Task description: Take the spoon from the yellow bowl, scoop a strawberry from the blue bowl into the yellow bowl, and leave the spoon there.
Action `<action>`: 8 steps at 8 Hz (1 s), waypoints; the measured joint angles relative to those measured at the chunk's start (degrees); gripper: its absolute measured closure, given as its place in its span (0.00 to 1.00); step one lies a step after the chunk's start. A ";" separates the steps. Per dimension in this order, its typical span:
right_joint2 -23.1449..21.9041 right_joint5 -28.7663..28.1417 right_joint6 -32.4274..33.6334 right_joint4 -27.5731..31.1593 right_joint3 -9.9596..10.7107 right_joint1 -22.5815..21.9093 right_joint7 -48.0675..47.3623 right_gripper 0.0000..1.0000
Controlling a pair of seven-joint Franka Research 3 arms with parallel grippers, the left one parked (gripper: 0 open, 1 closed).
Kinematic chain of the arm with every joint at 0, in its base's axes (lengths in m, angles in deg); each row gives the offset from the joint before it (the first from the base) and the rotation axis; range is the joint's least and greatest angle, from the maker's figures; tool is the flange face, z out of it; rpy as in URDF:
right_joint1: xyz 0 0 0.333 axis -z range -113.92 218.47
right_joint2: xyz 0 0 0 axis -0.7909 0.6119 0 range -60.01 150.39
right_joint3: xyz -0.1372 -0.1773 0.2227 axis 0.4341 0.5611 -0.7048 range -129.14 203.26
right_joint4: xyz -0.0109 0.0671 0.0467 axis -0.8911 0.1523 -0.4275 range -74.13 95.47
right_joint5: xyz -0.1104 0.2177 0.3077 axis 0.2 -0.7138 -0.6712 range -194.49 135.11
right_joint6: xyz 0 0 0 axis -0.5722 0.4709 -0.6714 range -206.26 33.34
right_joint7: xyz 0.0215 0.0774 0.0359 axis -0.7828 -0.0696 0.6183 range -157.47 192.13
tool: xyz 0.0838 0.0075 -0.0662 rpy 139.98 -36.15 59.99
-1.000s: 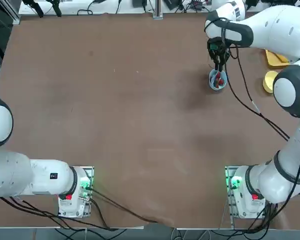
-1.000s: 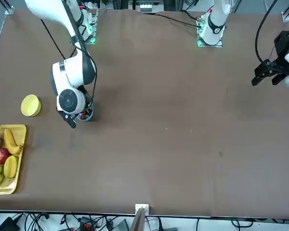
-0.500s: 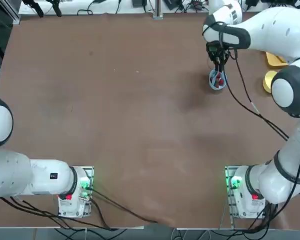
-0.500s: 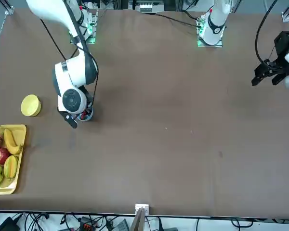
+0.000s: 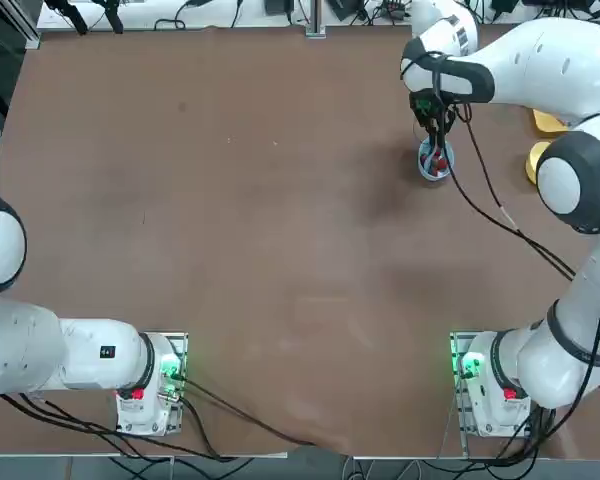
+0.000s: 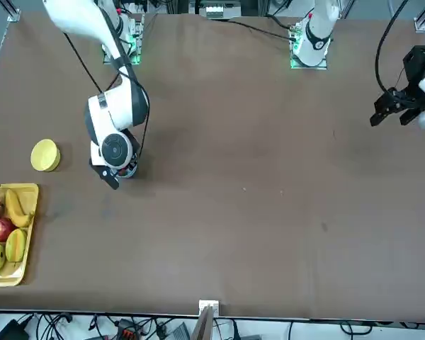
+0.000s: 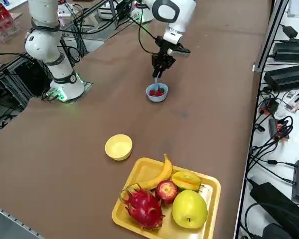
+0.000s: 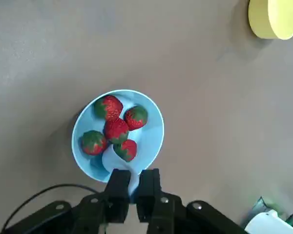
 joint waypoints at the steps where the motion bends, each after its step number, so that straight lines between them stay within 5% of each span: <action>1: 0.26 1.37 0.65 -0.10 -0.08 -0.69 0.00 0.88; 8: 4.29 8.32 5.00 -4.01 -0.39 -5.29 0.09 0.88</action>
